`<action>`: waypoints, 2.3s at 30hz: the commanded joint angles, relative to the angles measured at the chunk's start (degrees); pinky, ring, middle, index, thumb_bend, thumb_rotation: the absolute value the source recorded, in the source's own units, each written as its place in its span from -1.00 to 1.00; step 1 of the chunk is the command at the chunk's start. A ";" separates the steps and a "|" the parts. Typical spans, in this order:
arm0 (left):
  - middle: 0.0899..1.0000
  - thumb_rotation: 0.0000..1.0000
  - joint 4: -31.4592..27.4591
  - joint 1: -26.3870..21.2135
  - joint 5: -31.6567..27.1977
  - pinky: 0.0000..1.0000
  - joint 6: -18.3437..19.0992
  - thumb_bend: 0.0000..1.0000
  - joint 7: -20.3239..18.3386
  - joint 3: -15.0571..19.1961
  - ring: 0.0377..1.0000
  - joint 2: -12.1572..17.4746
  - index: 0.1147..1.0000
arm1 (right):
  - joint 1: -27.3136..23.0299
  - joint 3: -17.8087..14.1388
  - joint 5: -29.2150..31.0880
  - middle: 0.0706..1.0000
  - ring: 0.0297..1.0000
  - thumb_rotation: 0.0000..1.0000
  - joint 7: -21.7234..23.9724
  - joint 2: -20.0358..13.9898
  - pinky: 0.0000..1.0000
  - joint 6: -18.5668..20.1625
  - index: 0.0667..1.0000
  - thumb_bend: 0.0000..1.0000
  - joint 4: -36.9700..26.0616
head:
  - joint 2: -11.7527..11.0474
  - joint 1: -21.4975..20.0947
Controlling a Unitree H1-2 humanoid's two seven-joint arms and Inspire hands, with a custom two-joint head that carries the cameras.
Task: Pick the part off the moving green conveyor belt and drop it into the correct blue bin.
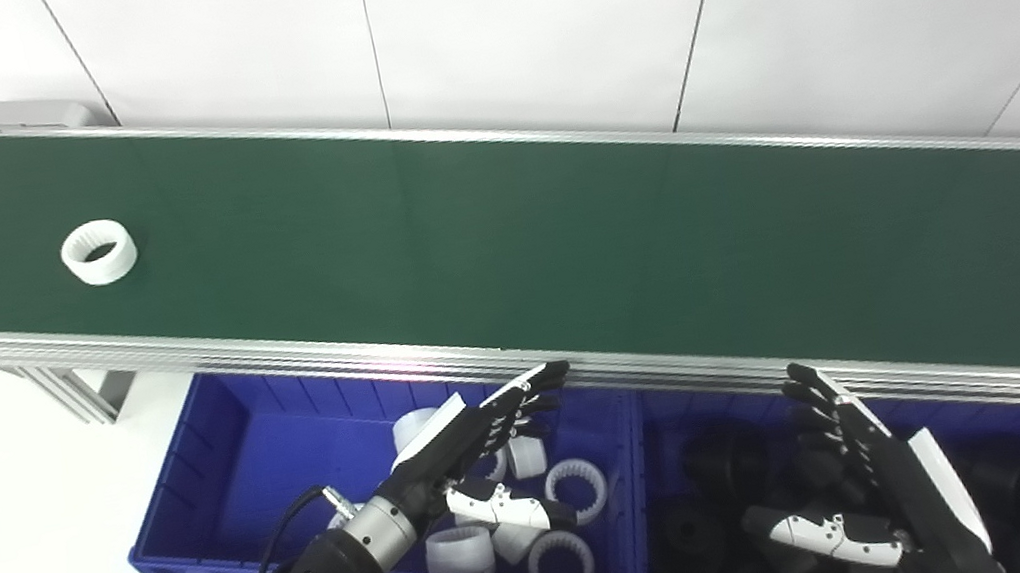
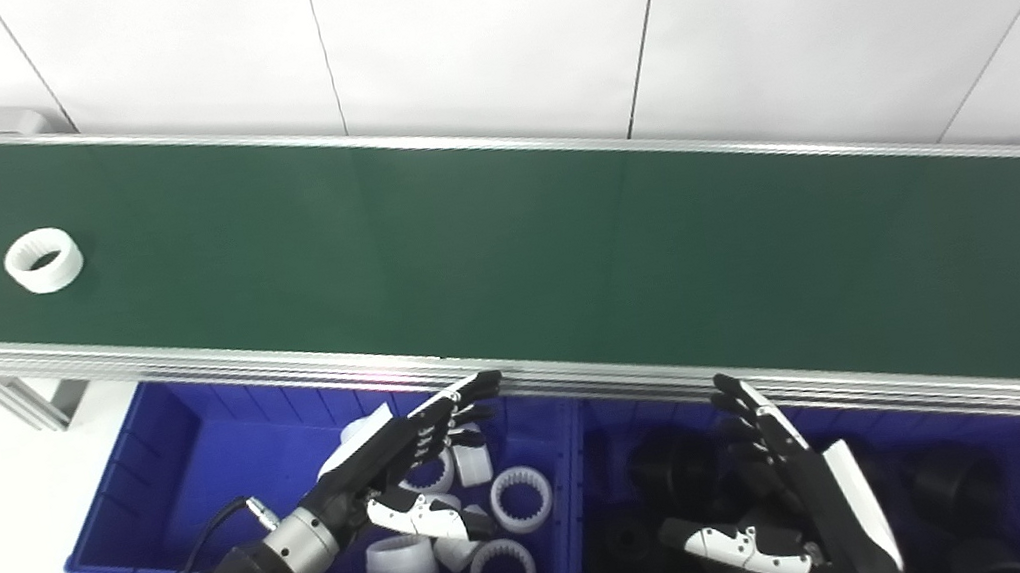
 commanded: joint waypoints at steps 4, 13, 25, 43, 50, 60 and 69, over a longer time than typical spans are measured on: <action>0.89 -0.42 0.30 -0.80 0.58 0.66 -3.02 0.87 1.10 -0.20 0.82 -0.39 0.89 | 0.27 -0.14 0.93 0.78 0.70 -0.75 -0.84 0.07 0.58 -3.53 0.83 0.31 -0.94 | -1.91 -0.02; 0.91 -0.39 3.04 -1.01 -0.21 0.66 -6.25 0.89 0.89 -0.06 0.82 -0.55 0.90 | 0.23 0.29 0.25 0.77 0.70 -0.64 -1.18 0.01 0.57 -4.01 0.83 0.33 0.24 | -4.35 -0.86; 0.88 -0.47 4.67 -1.41 0.38 0.62 -7.29 0.88 1.25 -0.15 0.79 -0.90 0.88 | 0.28 0.13 0.73 0.77 0.70 -0.65 -1.24 -0.19 0.57 -6.52 0.82 0.32 2.46 | -6.71 -0.72; 0.82 -0.40 1.55 -1.25 1.77 0.50 -10.04 0.91 4.94 1.28 0.73 -2.73 0.77 | -1.29 0.03 1.74 0.77 0.70 -0.61 -1.58 -1.12 0.56 -11.03 0.82 0.34 7.14 | -7.78 0.81; 0.81 -0.29 -6.32 -2.03 0.69 0.45 -9.61 0.86 6.32 2.98 0.68 -3.82 0.72 | -1.93 0.08 1.62 0.76 0.70 -0.64 -2.00 -0.42 0.57 -10.48 0.81 0.36 7.68 | -8.16 0.63; 0.82 -0.10 -13.30 -7.10 5.46 0.59 -4.58 0.76 8.78 5.61 0.74 -3.51 0.78 | -2.73 0.23 1.01 0.75 0.69 -0.69 -2.04 0.15 0.57 -9.08 0.81 0.37 7.86 | -8.63 0.42; 0.86 0.01 -12.84 -10.93 17.31 0.83 -1.69 0.67 14.11 7.32 0.88 -3.44 0.81 | -3.47 0.36 0.93 0.76 0.68 -0.77 -2.32 0.76 0.56 -9.88 0.80 0.37 9.13 | -9.22 0.16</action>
